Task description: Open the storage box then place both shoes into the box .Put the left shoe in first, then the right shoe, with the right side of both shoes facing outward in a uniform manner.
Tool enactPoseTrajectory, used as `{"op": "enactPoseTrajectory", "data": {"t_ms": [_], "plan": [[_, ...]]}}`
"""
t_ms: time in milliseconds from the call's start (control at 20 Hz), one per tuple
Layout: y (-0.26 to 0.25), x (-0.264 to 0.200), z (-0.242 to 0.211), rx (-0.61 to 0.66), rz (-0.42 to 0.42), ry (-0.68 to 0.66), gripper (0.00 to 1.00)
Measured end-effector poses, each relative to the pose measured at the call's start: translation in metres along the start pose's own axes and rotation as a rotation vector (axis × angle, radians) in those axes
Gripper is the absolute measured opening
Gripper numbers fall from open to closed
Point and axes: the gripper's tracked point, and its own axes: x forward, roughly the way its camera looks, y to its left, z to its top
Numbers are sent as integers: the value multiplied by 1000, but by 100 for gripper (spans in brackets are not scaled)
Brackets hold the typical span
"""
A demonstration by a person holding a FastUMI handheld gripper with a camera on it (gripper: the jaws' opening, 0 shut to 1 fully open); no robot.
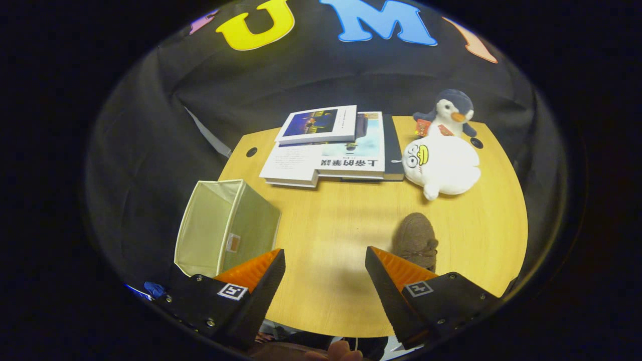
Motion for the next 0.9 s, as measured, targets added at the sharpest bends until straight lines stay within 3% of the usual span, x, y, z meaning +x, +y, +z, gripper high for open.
{"op": "enactPoseTrajectory", "data": {"t_ms": [500,900], "plan": [[-127,9,-55,24,-148,48,98],[-172,40,-87,51,-142,151,98]]}}
